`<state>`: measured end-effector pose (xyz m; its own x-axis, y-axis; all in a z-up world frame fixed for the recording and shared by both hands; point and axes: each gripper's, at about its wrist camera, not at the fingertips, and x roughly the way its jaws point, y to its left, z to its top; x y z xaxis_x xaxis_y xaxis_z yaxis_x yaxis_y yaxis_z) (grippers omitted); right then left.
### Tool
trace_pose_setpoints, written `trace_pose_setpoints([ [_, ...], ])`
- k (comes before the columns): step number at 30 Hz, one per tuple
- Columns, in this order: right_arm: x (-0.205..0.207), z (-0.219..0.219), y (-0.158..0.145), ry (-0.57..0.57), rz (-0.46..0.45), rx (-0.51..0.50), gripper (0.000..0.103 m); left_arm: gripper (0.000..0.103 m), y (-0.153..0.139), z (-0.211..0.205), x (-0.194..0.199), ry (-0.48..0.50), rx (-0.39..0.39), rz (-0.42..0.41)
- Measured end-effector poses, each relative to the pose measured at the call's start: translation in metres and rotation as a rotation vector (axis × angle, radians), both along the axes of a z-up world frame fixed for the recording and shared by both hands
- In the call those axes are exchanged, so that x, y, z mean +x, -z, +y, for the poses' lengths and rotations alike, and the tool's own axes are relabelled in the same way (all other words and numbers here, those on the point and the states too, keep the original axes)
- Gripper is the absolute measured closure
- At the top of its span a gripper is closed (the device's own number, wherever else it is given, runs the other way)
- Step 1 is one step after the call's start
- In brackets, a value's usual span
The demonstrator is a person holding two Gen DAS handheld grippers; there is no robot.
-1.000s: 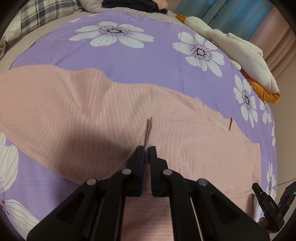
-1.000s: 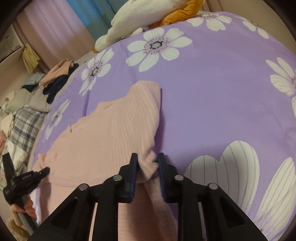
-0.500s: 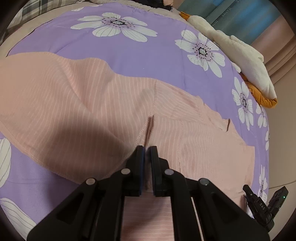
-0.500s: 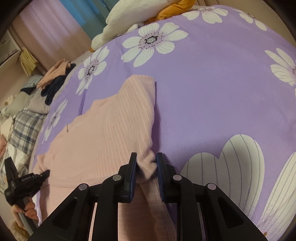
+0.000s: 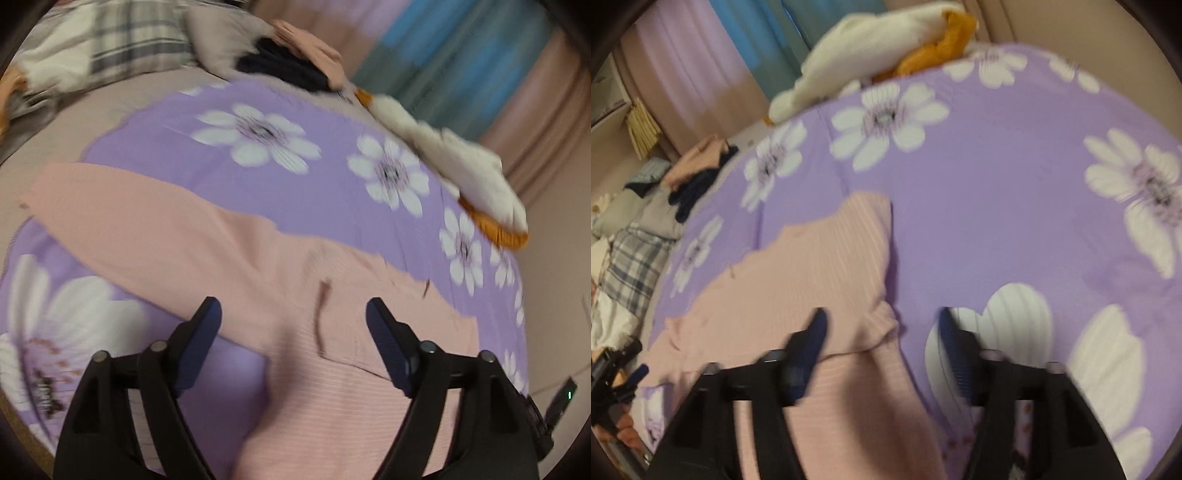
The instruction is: Fold small clothes
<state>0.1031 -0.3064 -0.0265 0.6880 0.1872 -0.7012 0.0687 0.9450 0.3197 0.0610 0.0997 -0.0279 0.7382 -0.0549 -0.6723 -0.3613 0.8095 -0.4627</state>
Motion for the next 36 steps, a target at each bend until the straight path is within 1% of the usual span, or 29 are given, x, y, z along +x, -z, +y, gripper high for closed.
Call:
trace_pose_setpoints([
  [2,-0.011,0.003,-0.017,-0.010,-0.039,0.005,0.028,0.014,-0.004,0.025,-0.019,-0.073,-0.016,-0.023],
  [4,-0.023,0.008,-0.032,-0.022,-0.075,0.021,0.017,0.011,-0.005,0.045,-0.031,-0.135,-0.013,-0.032],
  [5,-0.029,0.011,-0.038,-0.027,-0.090,0.031,0.016,0.011,-0.002,0.058,-0.038,-0.171,-0.012,-0.023],
  [8,-0.041,0.026,-0.049,-0.052,-0.121,0.051,0.015,0.012,0.008,0.085,-0.050,-0.242,-0.029,0.011],
  [12,-0.048,0.051,-0.050,-0.049,-0.124,0.010,0.015,0.013,0.027,0.119,-0.061,-0.312,-0.093,0.034],
  [15,-0.049,0.072,-0.046,-0.048,-0.117,-0.016,0.015,0.022,0.042,0.138,-0.059,-0.307,-0.148,0.041],
  [17,-0.051,0.082,-0.045,-0.053,-0.111,-0.011,0.015,0.026,0.048,0.149,-0.056,-0.315,-0.178,0.044],
  [18,-0.050,0.089,-0.044,-0.062,-0.103,-0.002,0.015,0.031,0.052,0.155,-0.054,-0.323,-0.197,0.043],
  [20,-0.050,0.101,-0.043,-0.091,-0.097,0.008,0.015,0.035,0.061,0.167,-0.051,-0.343,-0.243,0.043],
  [21,-0.050,0.108,-0.042,-0.113,-0.094,0.006,0.015,0.040,0.066,0.173,-0.050,-0.362,-0.272,0.046],
  [22,-0.048,0.115,-0.041,-0.141,-0.089,-0.002,0.015,0.048,0.071,0.178,-0.049,-0.383,-0.298,0.054],
  [24,-0.048,0.127,-0.040,-0.172,-0.076,-0.020,0.015,0.055,0.076,0.187,-0.049,-0.411,-0.338,0.046],
  [27,-0.049,0.134,-0.039,-0.188,-0.072,-0.035,0.015,0.056,0.077,0.193,-0.044,-0.424,-0.346,0.028],
  [29,-0.047,0.137,-0.039,-0.178,-0.069,-0.050,0.015,0.056,0.079,0.195,-0.038,-0.421,-0.351,0.026],
  [30,-0.046,0.139,-0.038,-0.173,-0.066,-0.057,0.015,0.058,0.080,0.196,-0.035,-0.421,-0.354,0.021],
  [32,-0.046,0.141,-0.036,-0.173,-0.060,-0.062,0.015,0.064,0.081,0.197,-0.031,-0.428,-0.351,0.011],
  [33,-0.046,0.142,-0.035,-0.177,-0.059,-0.060,0.015,0.071,0.082,0.198,-0.029,-0.430,-0.347,0.008],
  [34,-0.046,0.143,-0.034,-0.180,-0.057,-0.056,0.015,0.082,0.083,0.198,-0.026,-0.431,-0.338,0.014],
  [35,-0.047,0.144,-0.034,-0.181,-0.054,-0.055,0.015,0.088,0.084,0.197,-0.023,-0.428,-0.323,0.022],
  [36,-0.046,0.144,-0.033,-0.182,-0.052,-0.057,0.015,0.100,0.084,0.197,-0.019,-0.427,-0.314,0.030],
])
